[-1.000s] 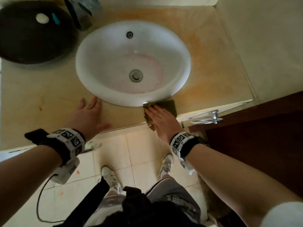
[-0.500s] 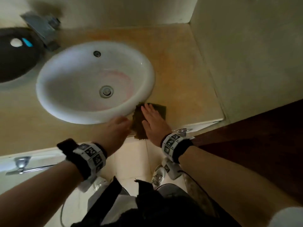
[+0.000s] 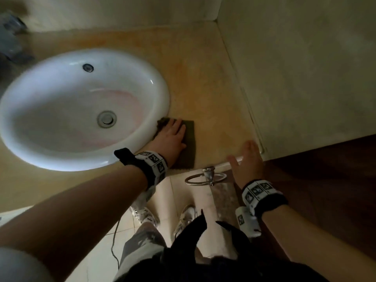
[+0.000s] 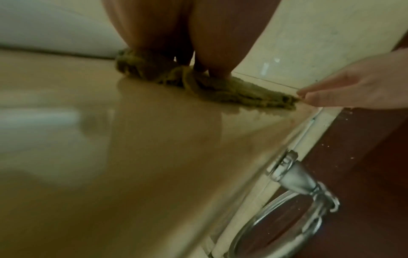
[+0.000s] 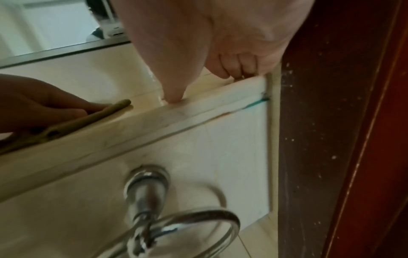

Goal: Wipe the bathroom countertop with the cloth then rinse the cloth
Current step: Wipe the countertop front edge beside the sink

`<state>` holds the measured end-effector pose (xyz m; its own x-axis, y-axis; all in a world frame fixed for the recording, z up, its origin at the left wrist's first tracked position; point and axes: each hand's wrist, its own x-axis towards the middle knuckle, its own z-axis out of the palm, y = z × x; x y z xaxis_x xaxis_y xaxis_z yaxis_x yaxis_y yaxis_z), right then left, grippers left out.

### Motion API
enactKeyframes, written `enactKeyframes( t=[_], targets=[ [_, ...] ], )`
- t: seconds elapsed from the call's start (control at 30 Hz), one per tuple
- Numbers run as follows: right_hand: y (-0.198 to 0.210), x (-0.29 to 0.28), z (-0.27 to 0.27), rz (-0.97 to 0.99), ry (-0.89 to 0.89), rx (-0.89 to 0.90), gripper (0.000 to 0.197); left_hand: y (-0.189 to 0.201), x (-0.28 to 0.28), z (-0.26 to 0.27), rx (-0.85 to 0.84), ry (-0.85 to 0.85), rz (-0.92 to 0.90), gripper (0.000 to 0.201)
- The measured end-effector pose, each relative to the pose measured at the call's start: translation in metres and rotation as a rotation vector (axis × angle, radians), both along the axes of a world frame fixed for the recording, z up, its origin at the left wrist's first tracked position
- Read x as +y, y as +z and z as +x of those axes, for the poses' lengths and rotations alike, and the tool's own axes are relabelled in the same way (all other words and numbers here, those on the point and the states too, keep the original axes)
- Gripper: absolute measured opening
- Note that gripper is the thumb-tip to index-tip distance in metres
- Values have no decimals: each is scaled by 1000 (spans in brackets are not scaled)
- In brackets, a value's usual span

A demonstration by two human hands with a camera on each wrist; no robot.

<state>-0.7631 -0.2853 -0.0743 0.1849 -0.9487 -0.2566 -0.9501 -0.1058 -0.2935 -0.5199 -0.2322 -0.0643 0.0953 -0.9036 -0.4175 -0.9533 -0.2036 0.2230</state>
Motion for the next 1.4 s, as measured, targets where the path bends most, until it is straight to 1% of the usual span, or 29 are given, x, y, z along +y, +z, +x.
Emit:
enactKeyframes(
  t=[0.07, 0.13, 0.2, 0.27, 0.33, 0.47, 0.53, 0.63, 0.7, 0.8, 0.9, 1.0, 1.1, 1.2, 1.3, 1.4],
  targets=[
    [1, -10, -2, 24, -25, 51, 85, -3, -24, -10, -28, -22, -8, 67],
    [3, -11, -3, 45, -7, 124, 89, -1, -39, -29, -36, -103, 22, 66],
    [4, -14, -4, 30, 30, 152, 88, -1, -46, -61, -58, -228, 41, 68],
    [8, -20, -8, 30, 100, 188, 85, -1, -43, -91, -26, -332, 32, 72],
    [10, -23, -13, 43, 169, 209, 81, -5, -30, -104, -1, -359, 12, 80],
    [14, -23, -14, 72, 191, 226, 80, -10, -9, -73, -16, -341, -20, 93],
    [14, -22, -14, 75, 191, 219, 79, -10, -8, -52, -13, -261, -11, 94],
    [15, -21, -14, 88, 178, 198, 79, -5, -7, -19, 5, -109, -33, 72],
    [16, -21, -13, 97, 176, 203, 79, -2, -7, -3, 27, -94, -20, 66],
    [17, -21, -13, 102, 180, 195, 80, -2, -9, 1, 44, -89, 7, 63],
    [19, -22, -14, 111, 179, 183, 80, -5, -11, -3, -39, -120, 8, 71],
    [22, -22, -13, 114, 174, 160, 80, -3, -16, -7, -39, -129, 27, 74],
    [23, -22, -14, 138, 174, 144, 85, 1, -30, -25, -48, -187, 29, 75],
    [27, -18, -19, 162, 140, 49, 80, 2, -50, -54, -29, -266, 23, 75],
    [32, -2, -27, 91, 101, -54, 71, -1, -61, -91, 1, -390, -18, 76],
    [36, 9, -26, 24, 119, -113, 66, -5, -58, -123, 41, -499, -46, 79]
  ],
)
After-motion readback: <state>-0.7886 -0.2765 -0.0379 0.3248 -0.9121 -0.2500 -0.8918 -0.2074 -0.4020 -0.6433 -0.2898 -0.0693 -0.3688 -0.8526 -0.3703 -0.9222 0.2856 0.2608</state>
